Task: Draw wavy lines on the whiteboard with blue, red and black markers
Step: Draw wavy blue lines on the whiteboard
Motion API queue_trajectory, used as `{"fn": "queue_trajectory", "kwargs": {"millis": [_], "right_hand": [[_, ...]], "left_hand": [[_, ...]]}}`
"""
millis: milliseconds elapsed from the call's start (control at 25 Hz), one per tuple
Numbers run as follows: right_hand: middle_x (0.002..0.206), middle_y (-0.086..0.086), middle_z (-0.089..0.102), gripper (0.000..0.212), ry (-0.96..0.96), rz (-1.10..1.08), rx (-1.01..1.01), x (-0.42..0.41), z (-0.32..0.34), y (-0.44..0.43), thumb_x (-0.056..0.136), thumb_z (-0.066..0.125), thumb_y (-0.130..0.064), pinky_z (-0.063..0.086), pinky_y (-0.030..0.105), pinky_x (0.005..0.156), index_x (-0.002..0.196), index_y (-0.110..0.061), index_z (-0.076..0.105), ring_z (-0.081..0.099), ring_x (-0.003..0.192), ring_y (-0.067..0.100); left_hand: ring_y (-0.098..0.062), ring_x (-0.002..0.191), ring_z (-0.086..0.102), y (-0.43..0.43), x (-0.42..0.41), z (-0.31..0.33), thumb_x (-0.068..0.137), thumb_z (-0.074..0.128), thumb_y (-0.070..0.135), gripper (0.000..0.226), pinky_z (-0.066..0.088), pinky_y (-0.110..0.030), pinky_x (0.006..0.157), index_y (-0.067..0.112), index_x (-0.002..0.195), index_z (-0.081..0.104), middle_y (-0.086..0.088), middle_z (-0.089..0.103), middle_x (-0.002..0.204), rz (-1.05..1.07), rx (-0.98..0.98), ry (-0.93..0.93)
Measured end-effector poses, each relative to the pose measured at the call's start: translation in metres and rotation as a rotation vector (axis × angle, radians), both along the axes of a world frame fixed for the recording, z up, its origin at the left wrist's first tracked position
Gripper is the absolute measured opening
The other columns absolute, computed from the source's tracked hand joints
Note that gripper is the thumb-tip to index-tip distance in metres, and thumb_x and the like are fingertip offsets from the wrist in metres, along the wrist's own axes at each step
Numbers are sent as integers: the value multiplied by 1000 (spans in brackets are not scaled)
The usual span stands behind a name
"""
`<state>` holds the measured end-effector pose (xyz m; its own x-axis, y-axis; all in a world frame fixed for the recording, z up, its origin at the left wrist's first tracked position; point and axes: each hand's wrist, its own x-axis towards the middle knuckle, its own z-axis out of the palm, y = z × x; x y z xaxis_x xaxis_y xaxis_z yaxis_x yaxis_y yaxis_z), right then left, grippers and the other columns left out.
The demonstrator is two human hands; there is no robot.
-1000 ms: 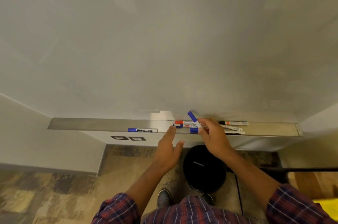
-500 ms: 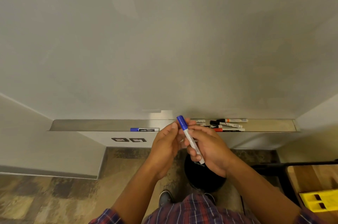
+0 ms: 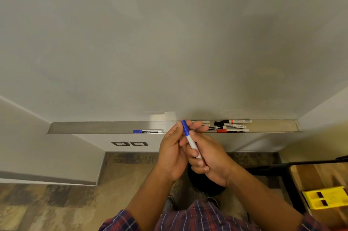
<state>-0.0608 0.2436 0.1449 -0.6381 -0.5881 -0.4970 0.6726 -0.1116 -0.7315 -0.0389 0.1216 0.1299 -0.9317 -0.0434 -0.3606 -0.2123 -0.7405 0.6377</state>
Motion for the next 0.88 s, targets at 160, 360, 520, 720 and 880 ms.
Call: {"fn": "queue_trajectory", "kwargs": {"millis": [160,360,520,720,880], "right_hand": [[59,1,40,43,122,-118,183,14,4,-15,109,41,-44,24,20,40,83,-17,59,31,43,13],[84,7,69,45,204,-149,343,26,-1,-30,109,38,-46,50,37,75,93,-19,70,67,80,23],[106,-12,75,40,360,-106,489,30,-4,-38,112,33,-39,49,20,96,110,-31,72,67,103,-2],[102,-10,72,36,412,-121,583,36,-4,-38,112,35,-38,48,14,82,115,-25,69,67,97,0],[68,-13,66,38,319,-112,512,33,-1,-35,112,39,-37,48,22,62,97,-23,70,64,63,-1]], "left_hand": [[-36,109,76,8,1,6,111,46,30,35,61,-43,92,3,121,66,-22,76,108,76,-41,-120],[-23,85,79,21,4,6,113,43,34,43,62,-28,68,1,125,67,-18,80,107,194,-199,-209],[-21,75,76,25,3,0,114,43,28,38,60,-28,67,3,108,71,-11,80,88,322,-313,-222],[-39,73,73,21,3,3,114,41,35,33,64,-38,69,15,105,66,-11,81,105,369,-338,-226],[-37,77,78,16,4,2,116,33,39,36,64,-37,71,13,123,57,-7,80,117,375,-193,-245]]}}
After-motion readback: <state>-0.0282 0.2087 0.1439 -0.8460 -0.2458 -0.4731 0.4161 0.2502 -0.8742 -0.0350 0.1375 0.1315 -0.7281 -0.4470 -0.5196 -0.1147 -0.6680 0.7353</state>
